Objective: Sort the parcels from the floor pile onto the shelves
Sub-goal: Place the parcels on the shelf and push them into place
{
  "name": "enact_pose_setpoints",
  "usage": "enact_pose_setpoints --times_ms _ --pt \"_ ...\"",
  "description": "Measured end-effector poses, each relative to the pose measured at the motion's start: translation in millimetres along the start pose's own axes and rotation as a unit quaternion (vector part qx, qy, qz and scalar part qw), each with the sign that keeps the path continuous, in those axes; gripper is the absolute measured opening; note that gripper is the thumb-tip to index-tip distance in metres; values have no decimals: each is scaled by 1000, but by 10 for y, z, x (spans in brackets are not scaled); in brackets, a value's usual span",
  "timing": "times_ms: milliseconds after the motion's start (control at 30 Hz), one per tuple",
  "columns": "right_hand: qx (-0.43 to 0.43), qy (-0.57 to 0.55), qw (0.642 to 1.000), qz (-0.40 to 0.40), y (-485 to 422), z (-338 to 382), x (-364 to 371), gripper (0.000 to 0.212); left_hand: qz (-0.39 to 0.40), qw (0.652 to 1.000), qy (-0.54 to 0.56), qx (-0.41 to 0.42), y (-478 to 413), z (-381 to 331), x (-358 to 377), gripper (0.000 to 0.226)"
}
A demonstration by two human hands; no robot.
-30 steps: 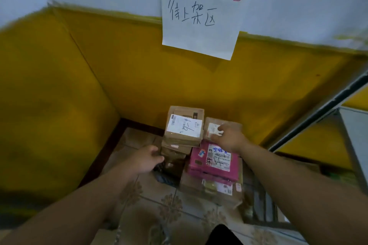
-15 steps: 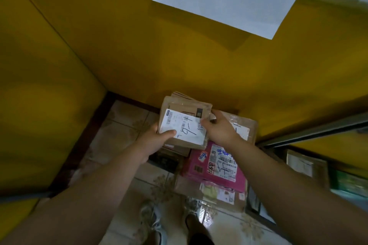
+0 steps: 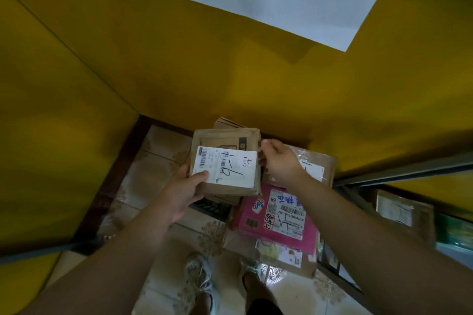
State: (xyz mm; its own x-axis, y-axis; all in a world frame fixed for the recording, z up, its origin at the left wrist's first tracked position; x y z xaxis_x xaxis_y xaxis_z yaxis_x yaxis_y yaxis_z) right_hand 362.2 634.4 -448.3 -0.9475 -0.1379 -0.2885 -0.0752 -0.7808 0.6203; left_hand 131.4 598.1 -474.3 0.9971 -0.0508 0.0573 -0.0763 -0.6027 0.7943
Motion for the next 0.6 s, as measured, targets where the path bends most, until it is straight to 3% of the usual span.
enact_pose_setpoints --times_ms 67,167,233,300,433,600 --pt "-12 117 991 -58 -146 -67 -238 40 -27 999 -25 37 -43 -58 -11 32" --pt "46 360 927 -95 -303 -327 -606 70 -77 993 -50 76 -108 -129 -56 32" --pt "113 423 897 -63 -380 -580 -751 98 -93 989 -74 88 -128 -176 -48 33" --pt "150 425 892 -35 -460 -794 -809 111 -82 991 -60 88 -169 -193 -17 33" --pt "164 415 895 -14 -549 -908 -874 108 -43 994 -67 74 -225 -205 57 33" --pt "95 453 885 -54 -487 -760 -923 87 -61 989 -99 94 -214 -261 75 28"
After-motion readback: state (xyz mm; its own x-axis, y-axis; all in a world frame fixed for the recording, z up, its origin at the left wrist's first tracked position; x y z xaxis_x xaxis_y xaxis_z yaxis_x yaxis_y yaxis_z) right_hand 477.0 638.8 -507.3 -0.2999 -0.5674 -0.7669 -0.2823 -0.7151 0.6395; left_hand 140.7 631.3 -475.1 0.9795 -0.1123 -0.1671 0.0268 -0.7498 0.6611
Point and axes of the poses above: each hand's wrist, its own y-axis away from the middle knuckle, its own x-axis out of the palm, z = x × y, the point moved 7 cm from there along -y, towards the middle knuckle, and after that the axes turned 4 degrees about z, right-handed, at the moved point
